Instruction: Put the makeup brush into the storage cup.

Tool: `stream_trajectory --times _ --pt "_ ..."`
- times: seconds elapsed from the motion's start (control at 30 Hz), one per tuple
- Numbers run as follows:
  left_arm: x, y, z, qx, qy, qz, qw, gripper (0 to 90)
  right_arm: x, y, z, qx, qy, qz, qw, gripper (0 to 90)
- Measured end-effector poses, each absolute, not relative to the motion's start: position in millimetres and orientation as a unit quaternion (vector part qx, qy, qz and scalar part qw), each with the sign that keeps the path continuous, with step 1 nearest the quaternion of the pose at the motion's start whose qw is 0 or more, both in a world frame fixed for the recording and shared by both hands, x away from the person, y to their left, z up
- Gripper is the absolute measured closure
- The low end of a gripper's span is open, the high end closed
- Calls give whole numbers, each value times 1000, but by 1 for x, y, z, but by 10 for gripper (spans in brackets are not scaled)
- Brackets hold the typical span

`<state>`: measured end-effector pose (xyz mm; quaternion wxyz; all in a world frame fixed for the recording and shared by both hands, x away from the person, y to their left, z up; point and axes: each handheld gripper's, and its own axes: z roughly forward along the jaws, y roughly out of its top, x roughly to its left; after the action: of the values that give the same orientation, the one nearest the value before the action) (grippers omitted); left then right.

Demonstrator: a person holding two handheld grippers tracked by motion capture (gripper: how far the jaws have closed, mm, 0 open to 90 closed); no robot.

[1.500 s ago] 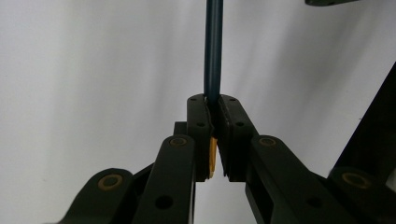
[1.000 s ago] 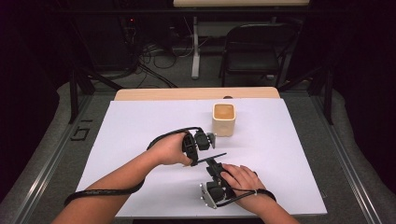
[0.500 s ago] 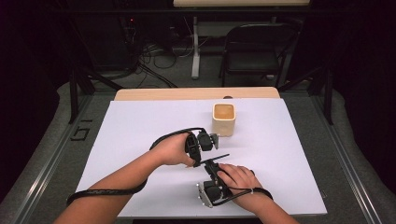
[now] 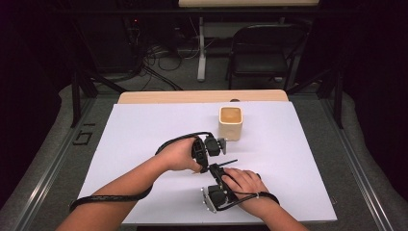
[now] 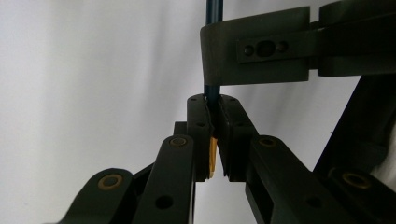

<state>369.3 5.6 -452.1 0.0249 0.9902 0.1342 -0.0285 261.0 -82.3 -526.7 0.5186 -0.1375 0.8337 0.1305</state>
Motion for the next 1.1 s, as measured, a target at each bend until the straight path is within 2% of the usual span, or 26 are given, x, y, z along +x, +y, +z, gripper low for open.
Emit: stream_trajectory --times 1.1 --pt "369 7 -453 990 137 -33 25 843 265 -75 -530 -163 835 116 513 831"
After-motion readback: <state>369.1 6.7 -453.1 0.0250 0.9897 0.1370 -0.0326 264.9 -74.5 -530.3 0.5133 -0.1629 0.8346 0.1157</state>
